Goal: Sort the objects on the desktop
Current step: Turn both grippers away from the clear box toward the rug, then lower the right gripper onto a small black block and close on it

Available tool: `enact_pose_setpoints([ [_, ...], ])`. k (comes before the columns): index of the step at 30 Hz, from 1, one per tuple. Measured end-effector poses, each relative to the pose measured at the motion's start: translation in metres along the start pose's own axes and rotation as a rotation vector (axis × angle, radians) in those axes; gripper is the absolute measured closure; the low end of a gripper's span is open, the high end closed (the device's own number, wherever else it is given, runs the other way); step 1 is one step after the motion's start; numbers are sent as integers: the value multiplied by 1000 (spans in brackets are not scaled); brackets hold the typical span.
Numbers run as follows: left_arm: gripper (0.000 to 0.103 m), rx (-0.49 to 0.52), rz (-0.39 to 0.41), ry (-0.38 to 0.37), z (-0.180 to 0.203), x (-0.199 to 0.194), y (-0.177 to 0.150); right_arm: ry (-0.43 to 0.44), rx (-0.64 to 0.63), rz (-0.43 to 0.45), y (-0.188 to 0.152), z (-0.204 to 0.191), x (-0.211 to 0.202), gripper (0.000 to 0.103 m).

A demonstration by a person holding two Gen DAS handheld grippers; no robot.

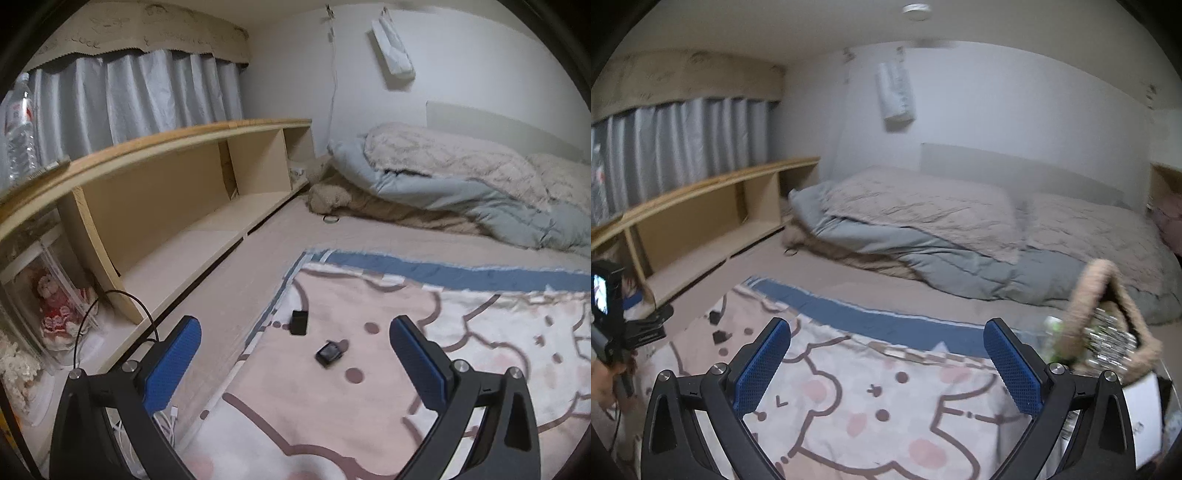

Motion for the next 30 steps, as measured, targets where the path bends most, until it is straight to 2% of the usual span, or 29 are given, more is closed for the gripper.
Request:
enact_pose_setpoints([
  [3,1,11,-44,-2,-7,25,-9,19,-33,-29,6,-16,20,0],
  [7,6,-14,-121,-58,-15,57,-23,90,-47,-63,18,-34,45,0],
  [12,22,-15,-192,-161,-5,90,-35,118,-92,-93,32,-56,74,0],
  [14,32,-9,-215,-186,0,100,-38,125,-121,-108,36,-68,88,0],
  [16,37,-3,-240,-211,3,113,-42,133,-141,-117,40,-77,99,0],
  [19,39,-39,-275,-284,4,129,-43,164,-166,-128,46,-96,117,0],
  [20,44,-50,-287,-303,5,135,-43,175,-166,-131,46,-100,120,0],
  [25,49,-37,-310,-357,12,151,-43,246,-159,-179,46,-135,151,0],
  [26,57,-32,-319,-370,13,154,-43,253,-162,-184,46,-140,155,0],
  [30,78,-16,-334,-428,18,158,-43,283,-163,-212,45,-163,175,0],
])
Point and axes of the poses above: each gripper's, at about its wrist camera, not at the fingertips, and x roughly the way its jaws point, z to its right, y to its top, the point moved 2 cm from there along x, roughly the way its jaws point, and after that the axes turned 8 degrees about -z, right-handed, at the moved point
